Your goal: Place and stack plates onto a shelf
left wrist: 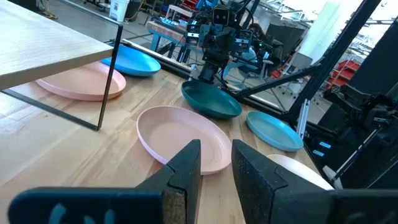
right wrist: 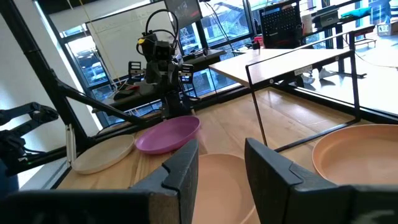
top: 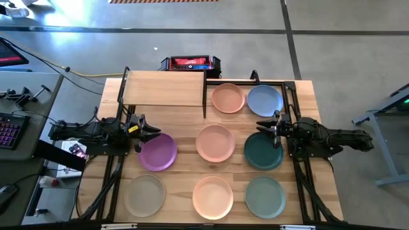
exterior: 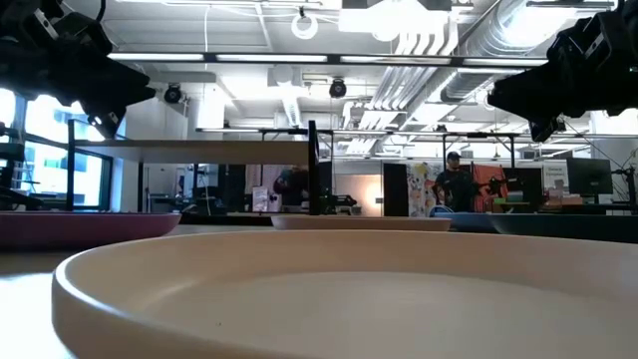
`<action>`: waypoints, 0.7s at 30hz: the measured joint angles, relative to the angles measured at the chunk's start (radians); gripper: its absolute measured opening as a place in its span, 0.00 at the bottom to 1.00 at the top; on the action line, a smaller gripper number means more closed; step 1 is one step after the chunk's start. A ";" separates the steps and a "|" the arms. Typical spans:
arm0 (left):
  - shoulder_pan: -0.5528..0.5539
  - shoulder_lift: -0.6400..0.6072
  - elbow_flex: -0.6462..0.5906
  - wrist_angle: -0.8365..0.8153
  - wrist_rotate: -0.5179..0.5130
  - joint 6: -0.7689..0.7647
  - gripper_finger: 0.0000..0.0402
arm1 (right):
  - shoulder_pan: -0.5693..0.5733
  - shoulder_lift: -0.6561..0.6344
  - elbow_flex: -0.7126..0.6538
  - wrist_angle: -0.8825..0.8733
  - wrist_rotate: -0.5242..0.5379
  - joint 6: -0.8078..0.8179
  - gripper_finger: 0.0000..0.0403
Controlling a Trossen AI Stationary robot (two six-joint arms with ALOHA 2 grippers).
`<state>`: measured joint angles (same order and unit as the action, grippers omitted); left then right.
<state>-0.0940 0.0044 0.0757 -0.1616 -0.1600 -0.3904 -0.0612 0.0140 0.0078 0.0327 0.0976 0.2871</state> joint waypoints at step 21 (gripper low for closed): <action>0.000 0.000 0.000 0.002 -0.014 0.000 0.19 | 0.000 0.000 0.000 0.000 0.000 0.000 0.28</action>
<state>-0.0944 0.0044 0.0757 -0.1596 -0.1736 -0.3903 -0.0612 0.0139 0.0078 0.0330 0.0976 0.2871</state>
